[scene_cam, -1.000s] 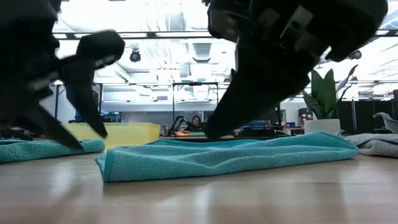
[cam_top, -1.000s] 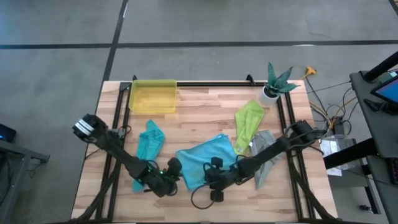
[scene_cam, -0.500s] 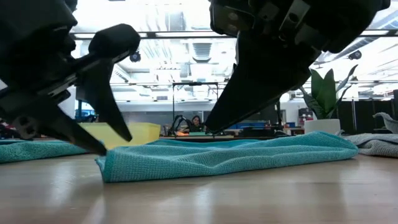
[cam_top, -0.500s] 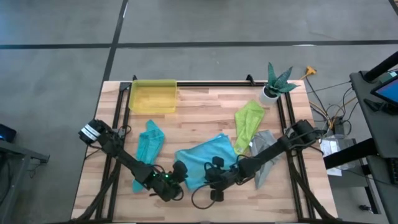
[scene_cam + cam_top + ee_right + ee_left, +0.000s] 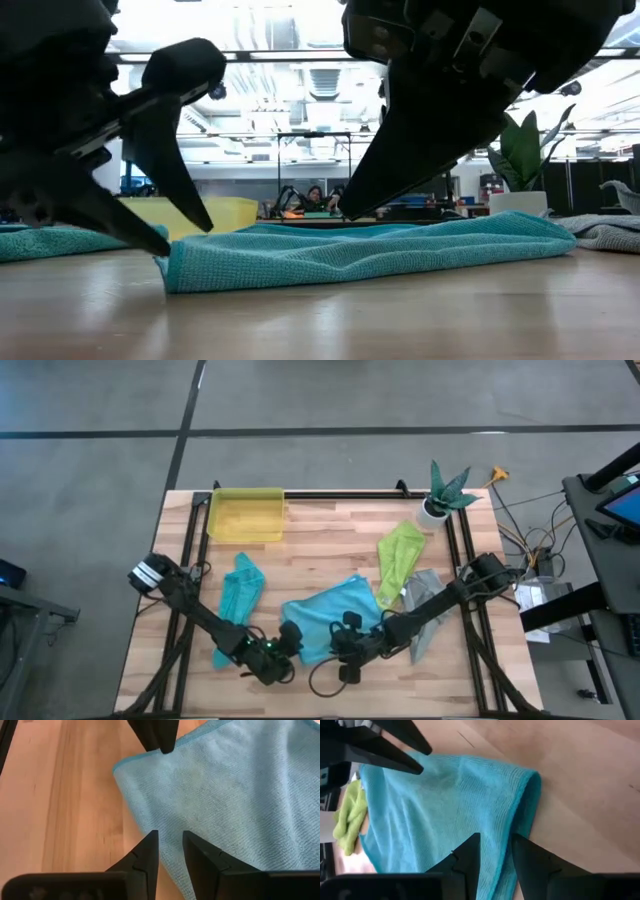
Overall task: Roll microfiber towels into tight, uniform cylinder then place into a basket
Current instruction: Roll the right light blue towel
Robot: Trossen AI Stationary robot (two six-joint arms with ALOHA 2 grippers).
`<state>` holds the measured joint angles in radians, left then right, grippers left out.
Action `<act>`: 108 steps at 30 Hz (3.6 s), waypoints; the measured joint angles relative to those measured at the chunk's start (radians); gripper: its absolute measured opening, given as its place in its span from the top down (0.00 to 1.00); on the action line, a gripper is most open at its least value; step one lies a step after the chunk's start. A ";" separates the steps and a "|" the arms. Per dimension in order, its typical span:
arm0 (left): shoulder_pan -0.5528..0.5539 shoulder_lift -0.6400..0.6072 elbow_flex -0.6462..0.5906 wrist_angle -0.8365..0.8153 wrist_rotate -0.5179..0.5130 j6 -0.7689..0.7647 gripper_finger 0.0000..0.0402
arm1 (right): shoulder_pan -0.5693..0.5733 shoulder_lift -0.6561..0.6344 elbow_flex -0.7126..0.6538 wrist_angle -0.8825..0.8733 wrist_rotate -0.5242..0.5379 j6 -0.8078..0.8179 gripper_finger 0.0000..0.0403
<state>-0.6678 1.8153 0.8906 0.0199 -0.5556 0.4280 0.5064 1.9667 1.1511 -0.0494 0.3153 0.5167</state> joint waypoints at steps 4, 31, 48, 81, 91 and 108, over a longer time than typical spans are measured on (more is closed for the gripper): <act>0.000 0.032 0.006 0.013 -0.023 0.005 0.76 | 0.002 0.000 0.000 0.000 0.000 0.000 0.79; -0.039 0.033 0.019 0.040 -0.099 -0.004 0.97 | 0.002 -0.001 -0.062 0.003 0.053 0.060 0.82; -0.115 0.032 0.041 0.050 -0.106 -0.004 1.00 | 0.002 -0.001 -0.062 -0.030 0.053 0.060 0.83; -0.115 0.019 0.056 -0.118 0.106 -0.161 1.00 | 0.009 -0.006 -0.089 -0.079 0.025 0.123 0.81; -0.142 -0.046 0.076 -0.140 0.128 -0.164 1.00 | 0.011 -0.005 -0.090 -0.080 0.021 0.122 0.82; -0.127 -0.122 0.065 -0.316 -0.111 -0.195 1.00 | 0.027 -0.101 -0.095 -0.086 0.019 0.084 0.83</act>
<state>-0.7950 1.6929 0.9558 -0.2956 -0.6668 0.2329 0.5329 1.8658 1.0560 -0.1351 0.3346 0.6005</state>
